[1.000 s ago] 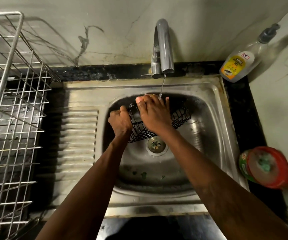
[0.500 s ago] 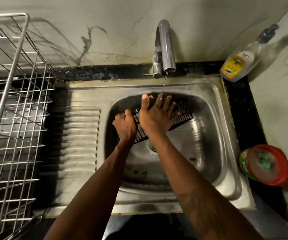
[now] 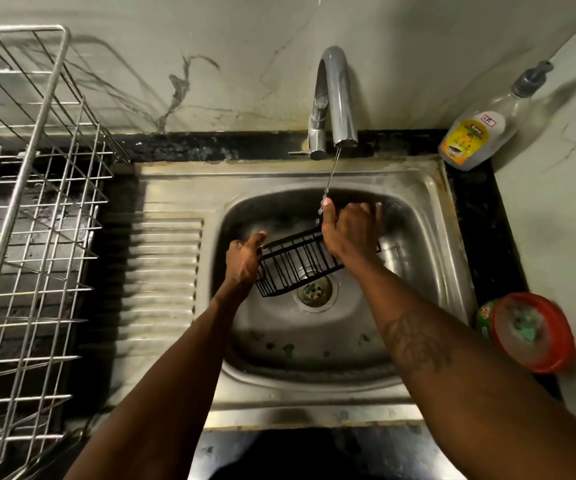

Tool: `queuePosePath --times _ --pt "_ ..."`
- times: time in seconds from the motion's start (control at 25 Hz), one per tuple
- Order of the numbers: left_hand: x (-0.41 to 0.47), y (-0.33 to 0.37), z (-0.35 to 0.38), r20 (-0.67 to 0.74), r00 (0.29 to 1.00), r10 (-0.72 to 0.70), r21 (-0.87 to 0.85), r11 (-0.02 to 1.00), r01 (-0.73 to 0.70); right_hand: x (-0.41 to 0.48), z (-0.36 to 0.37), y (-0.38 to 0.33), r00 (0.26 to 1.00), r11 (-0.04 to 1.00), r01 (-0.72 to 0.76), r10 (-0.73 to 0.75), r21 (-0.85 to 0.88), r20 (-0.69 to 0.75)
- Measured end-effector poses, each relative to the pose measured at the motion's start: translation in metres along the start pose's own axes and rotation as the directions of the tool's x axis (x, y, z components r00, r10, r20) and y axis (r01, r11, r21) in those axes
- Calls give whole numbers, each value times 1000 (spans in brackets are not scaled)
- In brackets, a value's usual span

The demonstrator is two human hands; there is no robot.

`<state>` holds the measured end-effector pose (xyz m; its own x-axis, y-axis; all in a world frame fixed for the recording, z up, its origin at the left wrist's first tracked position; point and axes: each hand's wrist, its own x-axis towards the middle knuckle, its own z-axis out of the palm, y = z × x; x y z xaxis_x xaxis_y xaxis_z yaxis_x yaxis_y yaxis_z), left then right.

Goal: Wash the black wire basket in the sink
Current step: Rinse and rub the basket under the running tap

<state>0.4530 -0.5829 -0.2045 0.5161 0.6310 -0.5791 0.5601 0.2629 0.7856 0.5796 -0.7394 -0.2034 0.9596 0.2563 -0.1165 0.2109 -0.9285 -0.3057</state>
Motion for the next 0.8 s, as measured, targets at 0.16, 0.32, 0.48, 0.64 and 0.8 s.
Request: queuePosePath --times 0.16,0.32,0.48,0.64,0.8 --pt "17 -1 -10 179 980 89 -33 996 -84 7 -14 -18 992 978 127 -120 -168 46" --pt "18 33 -3 318 907 277 526 744 -411 8 -20 -33 979 942 192 -166 -275 116" --pt "-2 47 30 105 928 357 753 581 -308 5 -32 -39 973 945 214 -184 -247 141" --pt "5 40 31 -144 973 183 418 902 -108 -3 -75 -59 860 780 499 -498 -378 108" --pt "20 26 27 -138 990 11 104 995 4 0 -97 -63 889 837 449 -453 -314 63"
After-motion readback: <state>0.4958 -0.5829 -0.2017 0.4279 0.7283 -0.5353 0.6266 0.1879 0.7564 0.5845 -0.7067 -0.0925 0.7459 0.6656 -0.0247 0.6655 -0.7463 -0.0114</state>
